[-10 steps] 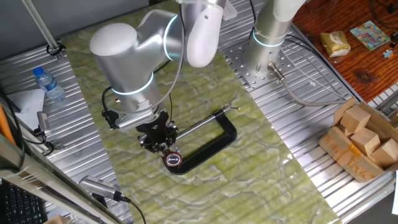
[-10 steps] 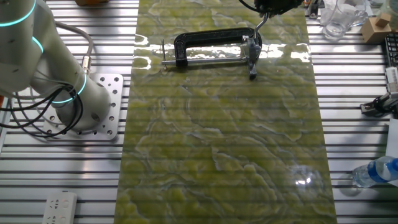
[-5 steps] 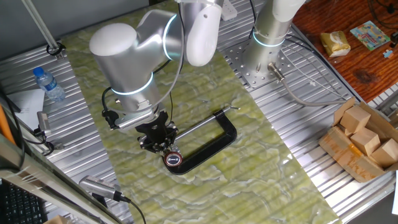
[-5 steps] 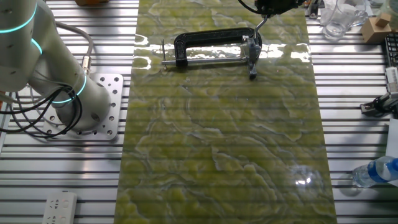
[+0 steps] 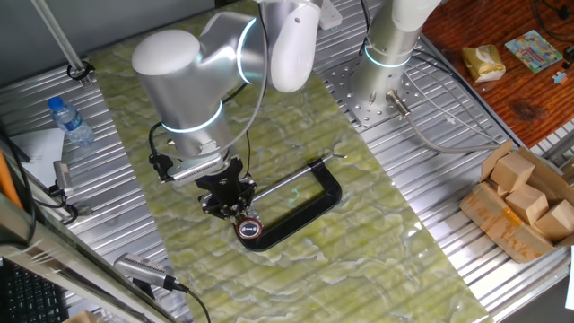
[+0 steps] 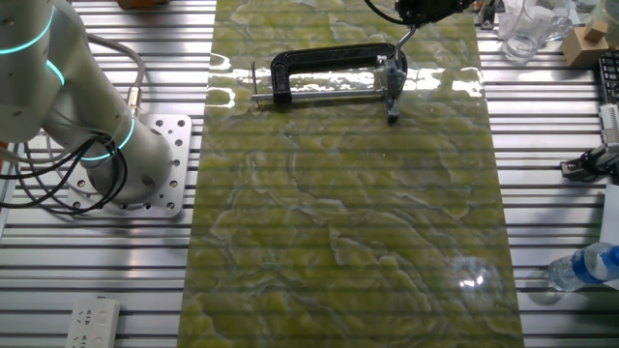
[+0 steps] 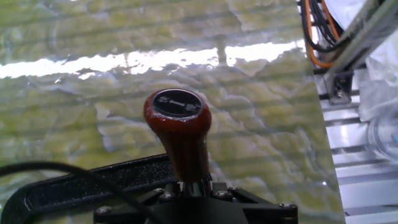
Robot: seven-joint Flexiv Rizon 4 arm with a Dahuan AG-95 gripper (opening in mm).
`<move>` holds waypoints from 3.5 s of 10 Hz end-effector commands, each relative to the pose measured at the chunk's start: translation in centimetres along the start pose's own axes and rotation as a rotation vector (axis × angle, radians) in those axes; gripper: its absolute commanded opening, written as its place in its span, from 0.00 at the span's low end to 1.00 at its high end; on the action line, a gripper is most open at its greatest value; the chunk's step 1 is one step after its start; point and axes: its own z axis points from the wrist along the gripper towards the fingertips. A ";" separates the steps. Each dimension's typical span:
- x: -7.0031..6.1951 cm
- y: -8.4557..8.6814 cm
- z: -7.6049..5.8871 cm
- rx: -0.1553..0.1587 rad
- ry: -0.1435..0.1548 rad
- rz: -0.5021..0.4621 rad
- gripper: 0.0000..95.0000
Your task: Push down the lever
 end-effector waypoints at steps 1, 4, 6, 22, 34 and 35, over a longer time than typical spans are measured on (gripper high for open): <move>0.2 0.1 -0.1 -0.005 0.009 -0.006 0.00; 0.6 0.1 -0.5 -0.005 -0.002 -0.012 0.00; 0.7 0.2 -0.6 -0.006 -0.012 -0.017 0.00; 2.6 0.4 -2.0 -0.027 -0.067 -0.080 0.00; 2.3 0.2 -2.5 -0.030 0.014 0.001 0.40; 1.8 0.2 -3.0 -0.031 0.035 0.040 0.40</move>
